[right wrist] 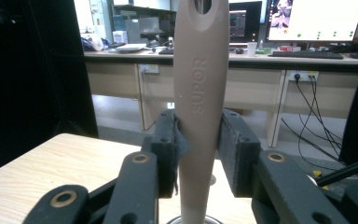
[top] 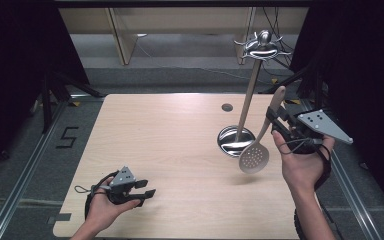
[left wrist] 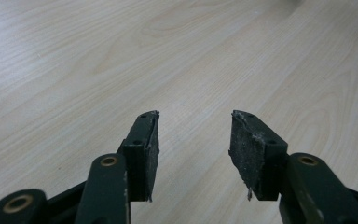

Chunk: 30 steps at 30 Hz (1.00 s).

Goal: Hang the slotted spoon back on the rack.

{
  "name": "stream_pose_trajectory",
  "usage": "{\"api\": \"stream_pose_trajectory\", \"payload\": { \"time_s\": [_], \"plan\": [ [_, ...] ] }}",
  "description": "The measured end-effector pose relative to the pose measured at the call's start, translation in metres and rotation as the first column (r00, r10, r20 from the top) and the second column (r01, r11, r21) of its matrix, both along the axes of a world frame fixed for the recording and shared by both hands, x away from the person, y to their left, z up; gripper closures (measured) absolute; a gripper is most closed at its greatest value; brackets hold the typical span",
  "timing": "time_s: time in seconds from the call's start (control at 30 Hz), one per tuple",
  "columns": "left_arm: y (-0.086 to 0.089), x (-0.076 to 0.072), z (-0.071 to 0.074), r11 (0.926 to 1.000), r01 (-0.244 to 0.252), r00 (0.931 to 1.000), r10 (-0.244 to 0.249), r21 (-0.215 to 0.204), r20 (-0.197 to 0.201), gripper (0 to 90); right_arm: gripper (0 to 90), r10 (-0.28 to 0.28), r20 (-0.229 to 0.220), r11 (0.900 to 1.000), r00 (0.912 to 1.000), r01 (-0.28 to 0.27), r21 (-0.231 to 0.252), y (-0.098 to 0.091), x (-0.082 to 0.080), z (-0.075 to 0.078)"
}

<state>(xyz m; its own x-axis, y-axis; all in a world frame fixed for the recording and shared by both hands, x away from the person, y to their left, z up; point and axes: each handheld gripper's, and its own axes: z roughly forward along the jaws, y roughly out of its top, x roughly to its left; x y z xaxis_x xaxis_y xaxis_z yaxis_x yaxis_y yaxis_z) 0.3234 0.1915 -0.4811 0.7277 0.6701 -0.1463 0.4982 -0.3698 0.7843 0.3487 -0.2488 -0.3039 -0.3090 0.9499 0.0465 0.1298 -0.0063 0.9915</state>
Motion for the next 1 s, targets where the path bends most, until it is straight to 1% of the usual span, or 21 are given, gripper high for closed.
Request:
{"api": "stream_pose_trajectory", "payload": {
  "time_s": [0.13, 0.17, 0.2, 0.23, 0.37, 0.4, 0.47, 0.5, 0.53, 0.57, 0.6, 0.73, 0.77, 0.8, 0.83, 0.93, 1.0],
  "plan": [
    [0.000, 0.000, 0.000, 1.0000, 0.000, 1.0000, 0.000, 0.000, 0.001, 51.4, 69.7, 0.002, 0.001, 1.0000, 1.0000, -0.002, -0.006, 0.001, 0.002, 0.002],
    [0.000, 0.000, 0.000, 1.0000, 0.000, 1.0000, 0.000, 0.000, 0.000, 51.4, 69.7, 0.001, 0.009, 0.9999, 1.0000, 0.000, -0.015, 0.002, 0.004, 0.003],
    [0.000, 0.000, 0.000, 1.0000, 0.000, 1.0000, 0.000, 0.001, 0.001, 51.4, 69.7, 0.001, 0.009, 0.9999, 1.0000, 0.000, -0.015, 0.002, 0.004, 0.003],
    [0.000, 0.000, 0.000, 1.0000, 0.000, 1.0000, 0.000, 0.000, 0.001, 51.4, 69.7, -0.001, 0.000, 0.9999, 1.0000, 0.001, -0.012, 0.003, 0.004, 0.005],
    [0.000, 0.000, 0.000, 1.0000, 0.000, 1.0000, 0.000, 0.000, 0.000, 51.4, 69.6, -0.001, 0.001, 0.9999, 1.0000, 0.001, -0.016, 0.004, 0.007, 0.007],
    [0.000, 0.000, 0.000, 1.0000, 0.000, 1.0000, 0.000, 0.000, 0.000, 51.4, 69.7, -0.002, 0.000, 0.9999, 1.0000, 0.002, -0.011, 0.004, 0.007, 0.007],
    [0.000, 0.000, 0.000, 1.0000, 0.001, 1.0000, -0.001, 0.000, 0.001, 51.4, 69.6, -0.005, 0.006, 0.9998, 1.0000, 0.005, -0.020, 0.004, 0.008, 0.008],
    [0.000, 0.000, 0.000, 1.0000, 0.000, 1.0000, 0.000, 0.000, 0.001, 51.4, 69.7, -0.006, 0.000, 1.0000, 1.0000, 0.006, -0.008, 0.004, 0.007, 0.008],
    [0.000, 0.000, 0.000, 1.0000, 0.000, 1.0000, 0.000, 0.000, 0.001, 51.4, 69.6, -0.005, 0.002, 0.9999, 1.0000, 0.005, -0.012, 0.004, 0.008, 0.008],
    [0.001, 0.001, 0.001, 0.9999, 0.011, 0.9998, -0.011, 0.009, 0.014, 51.4, 69.6, -0.005, 0.005, 0.9999, 1.0000, 0.006, -0.013, 0.004, 0.008, 0.009],
    [0.000, 0.000, 0.000, 1.0000, -0.001, 1.0000, 0.001, 0.000, 0.002, 51.4, 69.6, -0.005, 0.009, 0.9999, 1.0000, 0.005, -0.015, 0.004, 0.009, 0.009],
    [0.000, 0.000, 0.000, 1.0000, 0.001, 1.0000, -0.001, 0.001, 0.002, 51.3, 69.6, -0.001, 0.006, 0.9998, 1.0000, 0.001, -0.021, 0.005, 0.010, 0.010],
    [0.001, 0.000, 0.000, 1.0000, 0.004, 1.0000, -0.004, 0.003, 0.008, 51.4, 69.6, -0.002, 0.013, 0.9999, 0.9999, 0.003, -0.015, 0.006, 0.011, 0.010],
    [0.001, 0.000, 0.000, 1.0000, 0.004, 1.0000, -0.004, 0.003, 0.008, 51.4, 69.6, -0.002, 0.013, 0.9999, 0.9999, 0.003, -0.015, 0.006, 0.011, 0.010],
    [0.001, 0.001, 0.001, 0.9999, 0.011, 0.9998, -0.011, 0.009, 0.016, 51.4, 69.6, -0.004, 0.011, 0.9999, 0.9999, 0.004, -0.014, 0.006, 0.011, 0.011],
    [0.001, 0.001, 0.001, 0.9999, 0.011, 0.9998, -0.011, 0.008, 0.016, 51.4, 69.6, -0.010, 0.014, 0.9998, 0.9998, 0.010, -0.019, 0.006, 0.013, 0.012],
    [0.001, 0.001, 0.001, 0.9999, 0.010, 0.9998, -0.011, 0.008, 0.016, 51.4, 69.6, -0.005, 0.006, 0.9997, 1.0000, 0.005, -0.024, 0.007, 0.014, 0.014]
  ]
}}
